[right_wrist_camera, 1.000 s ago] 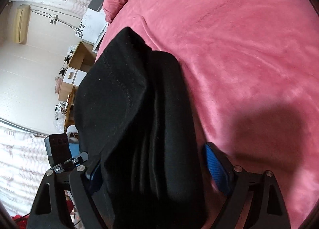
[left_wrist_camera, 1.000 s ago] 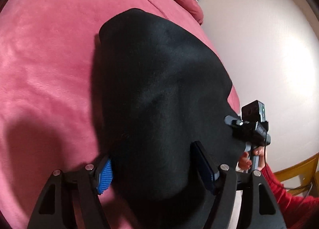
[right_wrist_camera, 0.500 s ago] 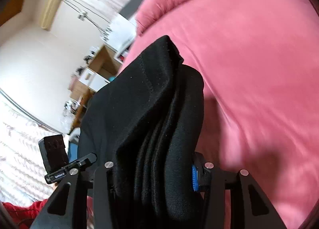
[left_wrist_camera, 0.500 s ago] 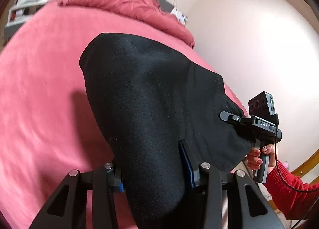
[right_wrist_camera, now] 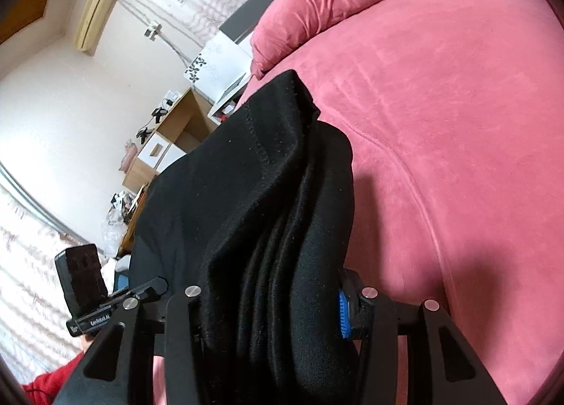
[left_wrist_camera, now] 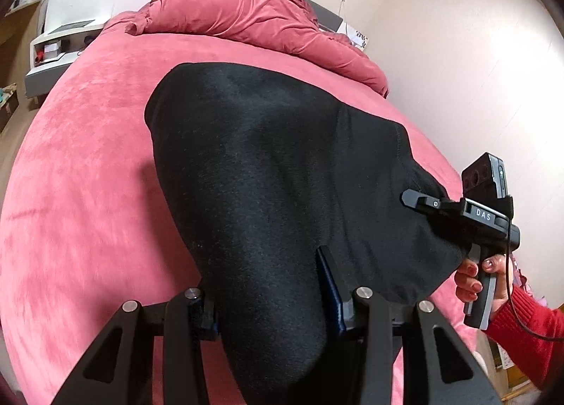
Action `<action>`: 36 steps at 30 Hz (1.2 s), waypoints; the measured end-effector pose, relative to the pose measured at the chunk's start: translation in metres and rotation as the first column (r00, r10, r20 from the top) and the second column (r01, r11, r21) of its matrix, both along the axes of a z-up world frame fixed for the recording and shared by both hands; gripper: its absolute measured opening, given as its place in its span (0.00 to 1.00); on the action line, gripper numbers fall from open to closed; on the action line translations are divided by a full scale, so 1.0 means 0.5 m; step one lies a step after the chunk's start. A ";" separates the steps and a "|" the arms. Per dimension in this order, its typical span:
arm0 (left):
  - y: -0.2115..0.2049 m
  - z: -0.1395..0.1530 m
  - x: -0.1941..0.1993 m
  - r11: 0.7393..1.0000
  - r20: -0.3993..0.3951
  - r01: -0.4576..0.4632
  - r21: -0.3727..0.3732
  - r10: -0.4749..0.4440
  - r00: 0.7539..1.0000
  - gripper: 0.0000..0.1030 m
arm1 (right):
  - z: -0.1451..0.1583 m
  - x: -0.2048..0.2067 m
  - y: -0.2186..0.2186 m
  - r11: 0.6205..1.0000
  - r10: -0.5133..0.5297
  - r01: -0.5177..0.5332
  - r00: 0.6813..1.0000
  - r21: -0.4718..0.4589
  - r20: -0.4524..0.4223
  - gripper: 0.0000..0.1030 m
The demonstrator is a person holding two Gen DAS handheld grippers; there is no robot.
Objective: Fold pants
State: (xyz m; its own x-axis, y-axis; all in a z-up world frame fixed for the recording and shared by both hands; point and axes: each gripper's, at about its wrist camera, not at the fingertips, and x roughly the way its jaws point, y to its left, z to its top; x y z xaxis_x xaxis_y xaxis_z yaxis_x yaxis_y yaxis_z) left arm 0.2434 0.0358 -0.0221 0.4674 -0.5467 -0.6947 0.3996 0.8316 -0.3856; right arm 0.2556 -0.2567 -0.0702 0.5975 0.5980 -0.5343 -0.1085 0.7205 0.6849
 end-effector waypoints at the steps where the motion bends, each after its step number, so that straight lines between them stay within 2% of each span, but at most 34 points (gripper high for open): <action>1: 0.009 -0.005 0.019 1.000 -0.005 0.003 -0.009 -0.003 1.000 0.43 | -0.008 0.009 -0.001 1.000 -0.006 0.006 1.000 -0.004 0.002 0.45; 4: 0.032 -0.036 0.064 0.999 -0.041 0.008 -0.033 -0.009 0.999 0.45 | -0.037 0.032 -0.010 1.000 -0.017 0.017 0.999 0.006 -0.027 0.46; 6: 0.046 -0.069 0.079 0.998 -0.065 0.014 -0.061 -0.018 0.998 0.51 | -0.057 0.033 -0.016 1.000 -0.009 0.009 1.000 0.004 -0.026 0.49; 10: 0.064 -0.099 0.064 0.996 -0.010 0.018 -0.088 -0.019 1.000 0.63 | -0.085 0.032 -0.018 1.000 -0.018 0.018 1.000 0.011 -0.006 0.51; 12: 0.075 -0.117 0.077 0.992 -0.028 -0.015 -0.125 0.011 1.000 0.68 | -0.086 0.029 -0.017 1.000 -0.028 0.028 1.000 -0.002 0.001 0.51; 14: 0.081 -0.120 0.076 0.989 -0.042 -0.027 -0.146 0.021 0.999 0.68 | -0.084 0.030 -0.016 1.000 -0.031 0.031 0.999 0.002 -0.010 0.53; 18: 0.079 -0.092 0.069 0.995 -0.042 -0.067 -0.071 0.064 0.997 0.68 | -0.060 0.031 -0.012 0.999 -0.045 0.043 0.997 -0.028 -0.061 0.63; 19: 0.081 -0.078 0.055 0.995 -0.037 -0.095 -0.038 0.094 0.995 0.68 | -0.046 0.021 -0.014 0.996 -0.073 0.070 0.995 -0.053 -0.065 0.70; 20: 0.086 -0.069 0.041 0.992 -0.024 -0.121 -0.019 0.120 0.992 0.68 | -0.034 0.010 -0.017 0.994 -0.096 0.092 0.994 -0.063 -0.054 0.75; 22: 0.084 -0.050 -0.001 0.987 0.020 -0.159 0.024 0.158 0.987 0.68 | -0.009 -0.023 -0.025 0.989 -0.131 0.129 0.991 -0.066 -0.028 0.77; 23: 0.087 -0.038 -0.036 0.979 0.066 -0.197 0.060 0.193 0.979 0.68 | 0.006 -0.051 -0.027 0.983 -0.166 0.164 0.986 -0.083 -0.016 0.81; 26: 0.090 -0.030 -0.118 0.950 0.140 -0.295 0.103 0.280 0.950 0.68 | 0.035 -0.122 -0.010 0.960 -0.214 0.217 0.976 -0.174 0.036 0.89; 29: 0.076 -0.032 -0.181 0.912 0.176 -0.373 0.171 0.344 0.922 0.68 | 0.052 -0.194 0.029 0.931 -0.224 0.232 0.973 -0.281 0.061 0.93; 32: 0.058 -0.036 -0.239 0.904 0.157 -0.378 0.202 0.351 0.923 0.68 | 0.062 -0.259 0.076 0.895 -0.237 0.243 0.970 -0.375 0.063 1.00; 36: 0.023 -0.041 -0.286 0.898 0.123 -0.363 0.247 0.343 0.931 0.68 | 0.075 -0.327 0.124 0.867 -0.243 0.254 0.967 -0.428 0.081 1.00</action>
State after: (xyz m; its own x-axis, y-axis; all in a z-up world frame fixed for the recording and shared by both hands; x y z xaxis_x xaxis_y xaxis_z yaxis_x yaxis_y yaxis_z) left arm 0.1003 0.0471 -0.0424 0.6519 -0.1400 -0.7453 0.0802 0.9900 -0.1158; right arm 0.0919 -0.1947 -0.0325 0.7114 0.1415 -0.6884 0.1008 0.9489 0.2992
